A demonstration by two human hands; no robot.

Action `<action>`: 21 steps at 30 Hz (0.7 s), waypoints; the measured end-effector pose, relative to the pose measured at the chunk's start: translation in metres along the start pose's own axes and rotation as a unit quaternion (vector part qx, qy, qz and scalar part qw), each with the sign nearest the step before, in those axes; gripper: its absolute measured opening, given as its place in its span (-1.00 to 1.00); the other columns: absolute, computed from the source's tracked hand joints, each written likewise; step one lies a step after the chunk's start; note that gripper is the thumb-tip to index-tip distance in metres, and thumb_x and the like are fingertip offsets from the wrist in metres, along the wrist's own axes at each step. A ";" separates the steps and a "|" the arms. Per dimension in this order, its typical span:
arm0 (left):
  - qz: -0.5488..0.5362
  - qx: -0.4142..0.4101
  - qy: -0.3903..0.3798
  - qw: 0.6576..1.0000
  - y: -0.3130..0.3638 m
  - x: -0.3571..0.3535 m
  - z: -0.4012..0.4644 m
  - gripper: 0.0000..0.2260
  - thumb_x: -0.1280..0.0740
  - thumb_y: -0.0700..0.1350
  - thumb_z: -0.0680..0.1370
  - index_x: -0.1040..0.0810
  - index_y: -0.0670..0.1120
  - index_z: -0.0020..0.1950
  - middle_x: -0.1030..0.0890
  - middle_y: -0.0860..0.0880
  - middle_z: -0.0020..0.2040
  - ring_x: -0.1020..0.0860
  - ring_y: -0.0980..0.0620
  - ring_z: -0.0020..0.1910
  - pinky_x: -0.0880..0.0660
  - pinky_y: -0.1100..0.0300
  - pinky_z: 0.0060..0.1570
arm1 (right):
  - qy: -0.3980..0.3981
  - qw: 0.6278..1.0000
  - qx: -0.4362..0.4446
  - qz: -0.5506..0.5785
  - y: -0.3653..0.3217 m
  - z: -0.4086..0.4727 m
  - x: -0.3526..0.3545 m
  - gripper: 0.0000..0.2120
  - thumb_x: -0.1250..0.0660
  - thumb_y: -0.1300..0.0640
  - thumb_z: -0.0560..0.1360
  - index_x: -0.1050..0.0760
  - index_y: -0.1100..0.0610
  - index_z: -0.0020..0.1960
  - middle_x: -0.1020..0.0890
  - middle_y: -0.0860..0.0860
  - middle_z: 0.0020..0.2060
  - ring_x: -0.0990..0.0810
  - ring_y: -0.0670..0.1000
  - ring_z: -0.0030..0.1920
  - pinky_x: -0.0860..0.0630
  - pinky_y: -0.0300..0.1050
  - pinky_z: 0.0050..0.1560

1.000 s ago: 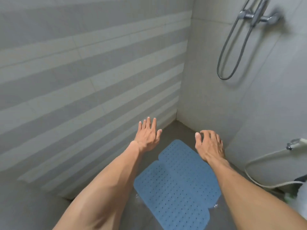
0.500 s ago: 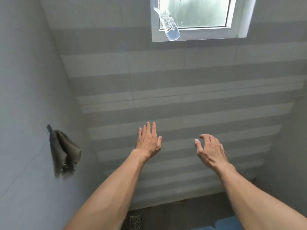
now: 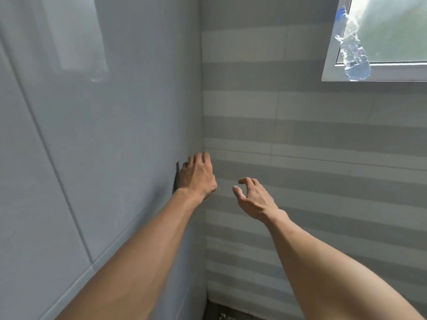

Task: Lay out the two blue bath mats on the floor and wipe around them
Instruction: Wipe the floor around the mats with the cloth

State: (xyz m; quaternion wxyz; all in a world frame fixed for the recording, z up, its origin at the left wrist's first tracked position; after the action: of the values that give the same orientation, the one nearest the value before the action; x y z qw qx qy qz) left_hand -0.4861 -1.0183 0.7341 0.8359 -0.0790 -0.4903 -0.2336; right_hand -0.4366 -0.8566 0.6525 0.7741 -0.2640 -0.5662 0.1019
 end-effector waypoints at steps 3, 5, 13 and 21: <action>-0.019 0.078 -0.030 0.996 -0.031 0.002 -0.009 -0.60 -0.31 -0.16 0.50 -0.34 -0.21 0.30 -0.46 -0.21 0.23 -0.50 -0.20 0.19 -0.49 0.01 0.09 | -0.049 0.998 0.042 0.010 -0.045 0.020 -0.024 -0.49 -0.17 -0.19 0.60 -0.30 0.03 0.47 -0.40 0.05 0.45 -0.46 0.11 0.36 -0.41 0.03 0.31; -0.024 0.122 -0.064 0.990 -0.049 -0.006 -0.016 -0.54 -0.36 -0.12 0.51 -0.31 -0.24 0.34 -0.46 -0.22 0.25 -0.54 -0.20 0.18 -0.51 0.03 0.05 | -0.079 0.994 0.065 0.021 -0.072 0.033 -0.039 -0.46 -0.22 -0.15 0.60 -0.29 0.06 0.50 -0.41 0.07 0.46 -0.45 0.12 0.38 -0.40 0.02 0.35; -0.202 0.221 -0.082 0.951 -0.084 -0.050 -0.031 -0.52 -0.34 -0.25 0.46 -0.34 -0.26 0.36 -0.49 -0.25 0.33 -0.47 -0.22 0.33 -0.40 0.05 0.26 | -0.145 0.986 0.058 0.063 -0.109 0.074 -0.090 -0.46 -0.24 0.08 0.59 -0.26 0.06 0.56 -0.46 0.07 0.46 -0.42 0.14 0.45 -0.36 -0.02 0.41; -0.276 0.303 0.020 0.912 -0.089 -0.053 -0.022 -0.71 -0.25 -0.20 0.52 -0.49 -0.24 0.23 -0.59 -0.25 0.21 -0.54 -0.24 0.22 -0.45 0.04 0.15 | -0.155 0.961 0.013 0.228 -0.097 0.104 -0.090 -0.92 -0.43 0.10 0.50 -0.63 0.06 -0.17 -0.66 0.03 -0.20 -0.60 0.01 -0.14 -0.53 -0.09 -0.04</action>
State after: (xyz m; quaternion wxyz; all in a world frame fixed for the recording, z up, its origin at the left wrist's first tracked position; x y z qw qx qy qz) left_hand -0.5327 -1.0880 0.6689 0.7313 0.3215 -0.5233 -0.2966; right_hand -0.5777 -0.9487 0.6528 0.6365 -0.3572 -0.6027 0.3227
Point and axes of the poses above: each hand's wrist, its own z-axis towards the middle knuckle, its own x-axis out of the back of the hand, y = z × x, the point moved 8 cm from there along z, towards the middle knuckle
